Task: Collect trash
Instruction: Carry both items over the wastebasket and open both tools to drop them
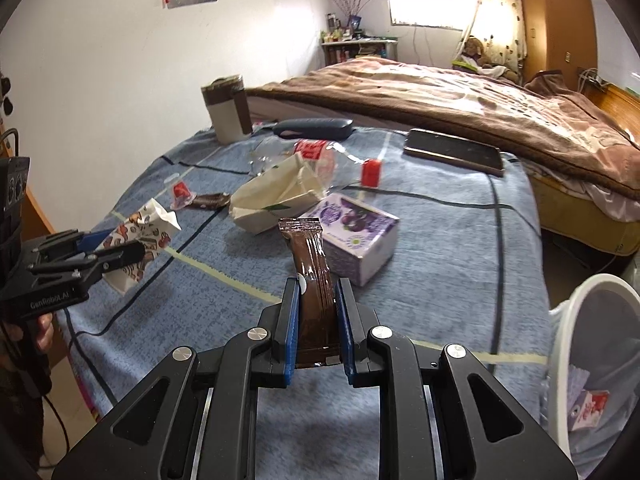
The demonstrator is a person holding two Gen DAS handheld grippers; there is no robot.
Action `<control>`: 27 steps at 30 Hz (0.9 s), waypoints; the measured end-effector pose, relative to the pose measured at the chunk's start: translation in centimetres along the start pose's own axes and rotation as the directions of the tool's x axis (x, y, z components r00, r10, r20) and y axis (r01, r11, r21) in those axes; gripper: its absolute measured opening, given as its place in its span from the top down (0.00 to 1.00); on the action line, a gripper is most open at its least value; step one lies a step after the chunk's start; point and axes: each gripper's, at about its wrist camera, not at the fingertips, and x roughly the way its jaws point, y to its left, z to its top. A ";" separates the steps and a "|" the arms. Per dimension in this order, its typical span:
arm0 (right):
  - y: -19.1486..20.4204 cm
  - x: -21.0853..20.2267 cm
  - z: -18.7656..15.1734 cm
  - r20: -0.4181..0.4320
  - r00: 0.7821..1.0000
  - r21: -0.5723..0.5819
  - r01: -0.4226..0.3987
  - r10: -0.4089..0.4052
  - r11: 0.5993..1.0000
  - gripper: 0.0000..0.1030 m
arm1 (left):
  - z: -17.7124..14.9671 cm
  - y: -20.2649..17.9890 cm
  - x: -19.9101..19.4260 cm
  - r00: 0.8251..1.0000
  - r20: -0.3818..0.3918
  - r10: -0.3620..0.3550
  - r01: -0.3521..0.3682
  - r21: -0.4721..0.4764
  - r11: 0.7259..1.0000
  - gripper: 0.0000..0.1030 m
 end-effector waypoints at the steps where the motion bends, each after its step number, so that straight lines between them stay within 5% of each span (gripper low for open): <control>1: -0.2 -0.3 0.0 0.005 1.000 0.004 0.004 -0.004 1.000 0.80 | 0.1 -0.5 -0.1 1.000 0.004 -0.005 0.005 0.007 1.000 0.55; 27: -9.8 -8.6 -2.8 0.100 0.976 0.174 0.176 -0.195 0.969 0.80 | 3.2 -15.7 0.7 0.975 0.023 -0.222 0.215 0.174 0.961 0.55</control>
